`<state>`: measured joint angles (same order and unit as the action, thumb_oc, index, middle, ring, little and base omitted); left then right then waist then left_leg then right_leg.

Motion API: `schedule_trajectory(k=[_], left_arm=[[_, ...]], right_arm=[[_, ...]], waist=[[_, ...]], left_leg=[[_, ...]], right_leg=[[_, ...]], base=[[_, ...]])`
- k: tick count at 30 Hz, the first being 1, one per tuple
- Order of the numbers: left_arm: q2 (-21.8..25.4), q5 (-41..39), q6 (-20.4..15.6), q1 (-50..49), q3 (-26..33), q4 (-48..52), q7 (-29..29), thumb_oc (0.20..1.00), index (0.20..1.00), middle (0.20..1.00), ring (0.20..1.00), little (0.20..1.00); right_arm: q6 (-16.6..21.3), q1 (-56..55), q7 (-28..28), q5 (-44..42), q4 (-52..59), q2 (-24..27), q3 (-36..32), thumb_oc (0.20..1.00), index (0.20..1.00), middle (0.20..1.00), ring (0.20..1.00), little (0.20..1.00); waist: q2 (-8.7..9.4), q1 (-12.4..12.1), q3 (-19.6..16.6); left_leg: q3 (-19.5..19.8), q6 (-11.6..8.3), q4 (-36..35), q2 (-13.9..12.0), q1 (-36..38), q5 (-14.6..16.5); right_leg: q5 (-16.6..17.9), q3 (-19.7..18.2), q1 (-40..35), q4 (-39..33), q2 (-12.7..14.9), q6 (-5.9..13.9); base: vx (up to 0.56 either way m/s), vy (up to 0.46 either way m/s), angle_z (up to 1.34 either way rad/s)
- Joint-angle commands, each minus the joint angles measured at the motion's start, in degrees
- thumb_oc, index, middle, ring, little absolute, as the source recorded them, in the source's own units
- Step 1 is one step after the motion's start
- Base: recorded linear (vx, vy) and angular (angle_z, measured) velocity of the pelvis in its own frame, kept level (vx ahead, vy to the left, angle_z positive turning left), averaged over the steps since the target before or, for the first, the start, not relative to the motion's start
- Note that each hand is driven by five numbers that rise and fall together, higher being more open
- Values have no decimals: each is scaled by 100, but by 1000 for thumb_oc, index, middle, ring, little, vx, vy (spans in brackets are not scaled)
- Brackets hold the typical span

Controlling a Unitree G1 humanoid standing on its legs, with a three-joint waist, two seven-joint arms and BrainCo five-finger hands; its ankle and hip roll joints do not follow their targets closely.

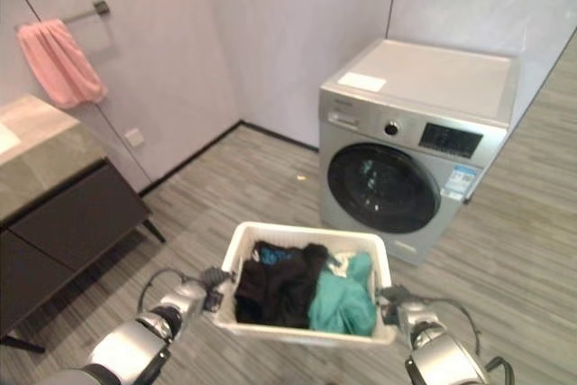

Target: Grab the laundry basket,head to the washer,open it,put in the laundry and shut it.

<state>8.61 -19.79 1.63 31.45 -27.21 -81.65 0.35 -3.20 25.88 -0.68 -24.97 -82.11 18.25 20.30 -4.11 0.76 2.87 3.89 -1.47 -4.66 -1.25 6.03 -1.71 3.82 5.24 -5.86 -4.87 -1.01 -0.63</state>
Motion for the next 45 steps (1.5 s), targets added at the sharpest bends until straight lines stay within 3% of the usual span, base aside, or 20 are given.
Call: schedule_trajectory(k=[1, 8, 20, 31, 39, 40, 41, 42, 43, 44, 45], left_arm=[[212, -689, -224, 557, 830, -689, -250, 200, 200, 200, 200, 200], [339, -594, -213, 589, 831, -757, -232, 200, 200, 200, 200, 200], [586, -795, -215, 909, 814, -805, -163, 200, 200, 200, 200, 200], [1102, -768, -295, 1490, 434, -643, -154, 200, 200, 200, 200, 200], [1265, -794, -345, 1378, 559, -621, -186, 200, 200, 200, 200, 200], [1296, -795, -351, 1368, 559, -600, -166, 200, 200, 200, 200, 200], [1358, -835, -367, 1316, 592, -523, -129, 200, 200, 200, 200, 200], [1368, -839, -353, 1321, 601, -492, -143, 200, 200, 200, 200, 200], [1382, -876, -341, 1376, 596, -518, -177, 200, 200, 200, 200, 200], [1403, -893, -350, 1405, 605, -538, -182, 200, 200, 200, 200, 200], [1406, -893, -350, 1407, 605, -539, -182, 200, 200, 200, 200, 200]], right_arm=[[144, 251, -184, -832, -615, 271, -814, 200, 200, 200, 200, 200], [172, 476, -214, -814, -414, 255, -659, 200, 200, 200, 200, 200], [233, 1355, -187, -1073, 1, 88, -319, 200, 200, 200, 200, 200], [186, 2027, -327, -979, 96, 90, 57, 200, 200, 200, 200, 200], [163, 2001, -394, -974, 290, -47, 172, 200, 200, 200, 200, 200], [168, 1997, -388, -977, 314, -64, 193, 200, 200, 200, 200, 200], [232, 2001, -353, -917, 399, -110, 277, 200, 200, 200, 200, 200], [247, 1999, -340, -902, 444, -108, 308, 200, 200, 200, 200, 200], [281, 2060, -329, -855, 417, -128, 414, 200, 200, 200, 200, 200], [283, 2136, -327, -841, 453, -125, 477, 200, 200, 200, 200, 200], [283, 2138, -327, -841, 452, -127, 477, 200, 200, 200, 200, 200]], waist=[[325, -177, -436], [453, -168, -487], [464, -76, -431], [412, -58, -79], [400, -4, 128], [391, -11, 176], [364, -88, 344], [359, -95, 368], [385, -96, 364], [504, -95, 387], [502, -91, 397]], left_leg=[[502, 144, 192, 216, 137, 608], [443, 153, 113, 174, 230, 623], [211, 189, 298, 215, 133, 690], [-60, 440, 942, 514, -209, 971], [-397, 593, 1147, 626, -298, 1126], [-465, 591, 1215, 607, -332, 1145], [-702, 537, 1426, 502, -389, 1174], [-747, 515, 1501, 452, -473, 1128], [-799, 512, 1636, 408, -563, 1125], [-818, 483, 1769, 475, -658, 1145], [-814, 482, 1778, 471, -653, 1150]], right_leg=[[-556, -743, -87, 1, 418, 665], [-570, -803, -106, -13, 367, 674], [-460, -969, 57, 20, 382, 718], [-380, -1205, 508, 557, 581, 937], [-297, -1489, 877, 950, 647, 1053], [-305, -1445, 969, 1064, 643, 1072], [-438, -728, 1173, 1454, 575, 1032], [-614, -378, 1239, 1774, 504, 961], [-966, -186, 1133, 2170, 252, 814], [-976, -238, 966, 1781, 221, 725], [-965, -233, 944, 1756, 217, 723]], base=[[41, 14, -2], [19, 7, -1], [-16, 29, -10], [-60, 97, -9], [-55, 100, -29], [-154, 42, -29], [-195, 25, -24], [-230, -18, -97], [-155, -106, -96], [-96, -112, -82], [-22, -124, -10]])
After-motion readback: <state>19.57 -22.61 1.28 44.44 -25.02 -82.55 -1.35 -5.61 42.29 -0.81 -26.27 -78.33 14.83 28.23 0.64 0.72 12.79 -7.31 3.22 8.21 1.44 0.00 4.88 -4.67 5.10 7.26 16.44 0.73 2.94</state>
